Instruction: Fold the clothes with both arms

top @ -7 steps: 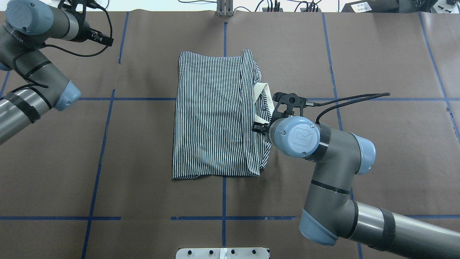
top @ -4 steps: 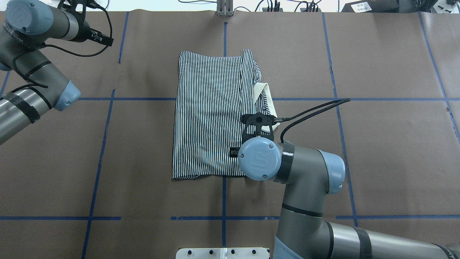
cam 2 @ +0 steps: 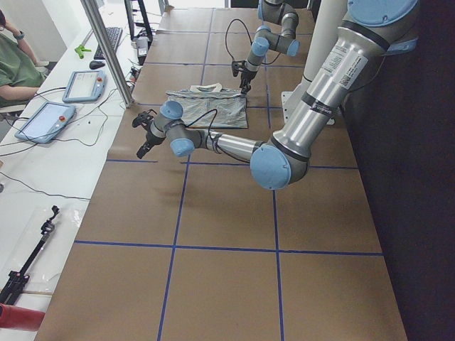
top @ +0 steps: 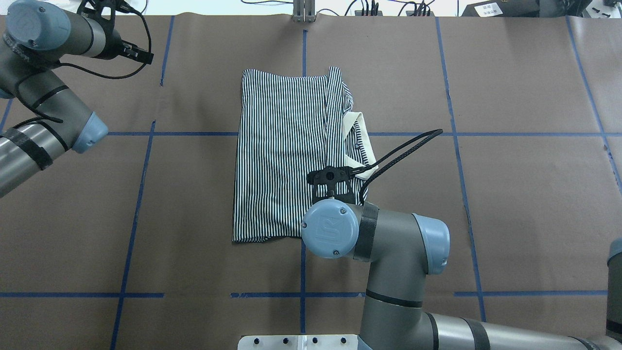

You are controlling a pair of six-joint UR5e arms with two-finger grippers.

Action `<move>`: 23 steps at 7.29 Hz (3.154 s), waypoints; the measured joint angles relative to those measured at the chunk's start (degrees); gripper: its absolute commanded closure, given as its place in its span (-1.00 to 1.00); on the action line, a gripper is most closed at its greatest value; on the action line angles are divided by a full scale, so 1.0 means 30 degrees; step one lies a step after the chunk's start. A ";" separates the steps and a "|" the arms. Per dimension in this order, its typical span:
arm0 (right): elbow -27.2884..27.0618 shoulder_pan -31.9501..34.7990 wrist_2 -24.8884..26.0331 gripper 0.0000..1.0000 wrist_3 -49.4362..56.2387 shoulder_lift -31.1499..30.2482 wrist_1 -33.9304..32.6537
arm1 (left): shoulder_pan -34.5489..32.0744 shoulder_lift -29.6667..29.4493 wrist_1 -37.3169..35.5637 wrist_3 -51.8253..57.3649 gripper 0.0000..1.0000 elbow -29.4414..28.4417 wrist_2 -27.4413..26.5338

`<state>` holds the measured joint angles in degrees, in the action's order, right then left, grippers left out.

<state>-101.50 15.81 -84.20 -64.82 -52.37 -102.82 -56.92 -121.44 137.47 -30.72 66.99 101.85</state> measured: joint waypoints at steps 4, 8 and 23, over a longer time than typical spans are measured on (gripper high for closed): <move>0.0840 -0.0063 0.0004 0.26 0.1740 0.0486 -0.0037 | 0.0047 0.0108 -0.0004 -0.0041 -1.00 0.0138 0.0004; 0.1103 -0.0106 0.0029 0.67 0.1822 0.0616 -0.0040 | 0.0086 0.0109 -0.0004 -0.0068 -1.00 0.0131 0.0004; -0.1395 0.1087 0.0372 0.15 0.1494 -0.2769 0.1618 | 0.0151 0.0138 -0.0004 -0.0072 -1.00 0.0110 0.0169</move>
<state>-105.68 19.07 -83.09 -60.34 -60.68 -97.97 -56.47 -121.03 137.46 -30.94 67.32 102.36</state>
